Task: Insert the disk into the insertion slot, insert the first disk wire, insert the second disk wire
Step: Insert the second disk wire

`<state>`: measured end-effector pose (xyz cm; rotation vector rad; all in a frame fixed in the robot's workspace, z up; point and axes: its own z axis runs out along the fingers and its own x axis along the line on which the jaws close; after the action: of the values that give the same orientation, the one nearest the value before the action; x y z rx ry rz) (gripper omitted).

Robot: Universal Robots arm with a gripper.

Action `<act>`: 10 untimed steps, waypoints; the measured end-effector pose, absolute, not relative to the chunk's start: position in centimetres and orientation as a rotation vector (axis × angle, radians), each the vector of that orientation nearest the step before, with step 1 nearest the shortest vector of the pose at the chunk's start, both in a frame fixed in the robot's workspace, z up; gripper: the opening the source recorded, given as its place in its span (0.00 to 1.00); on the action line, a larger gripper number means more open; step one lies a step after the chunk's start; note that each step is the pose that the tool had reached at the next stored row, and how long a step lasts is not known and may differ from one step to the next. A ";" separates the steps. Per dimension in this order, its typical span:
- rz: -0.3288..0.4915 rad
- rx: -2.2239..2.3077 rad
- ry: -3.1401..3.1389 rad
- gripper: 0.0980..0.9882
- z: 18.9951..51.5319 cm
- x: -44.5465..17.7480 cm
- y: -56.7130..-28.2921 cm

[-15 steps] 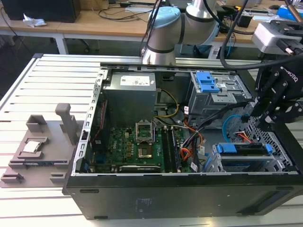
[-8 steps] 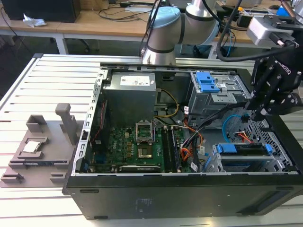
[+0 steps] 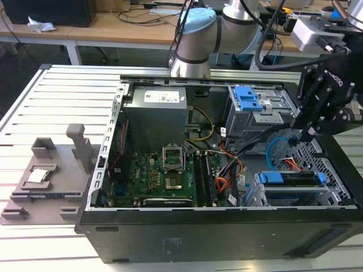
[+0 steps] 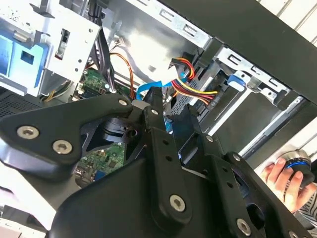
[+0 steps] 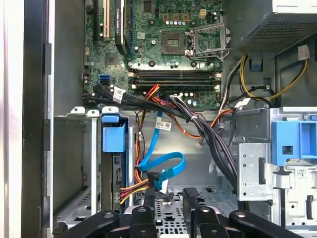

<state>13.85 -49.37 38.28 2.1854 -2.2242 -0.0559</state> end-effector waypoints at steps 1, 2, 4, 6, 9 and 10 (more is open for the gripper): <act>-0.056 2.186 -2.224 0.30 38.3 13.8 -49.3; -0.055 2.186 -2.223 0.30 38.3 13.7 -49.3; -0.053 2.192 -2.215 0.30 38.3 13.5 -49.4; -0.048 2.219 -2.184 0.30 38.3 13.4 -49.4; -0.032 2.240 -2.147 0.30 38.3 13.1 -49.5; -0.023 2.241 -2.137 0.30 38.3 13.0 -49.5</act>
<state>13.01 -49.48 38.27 2.2410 -2.1373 -0.0227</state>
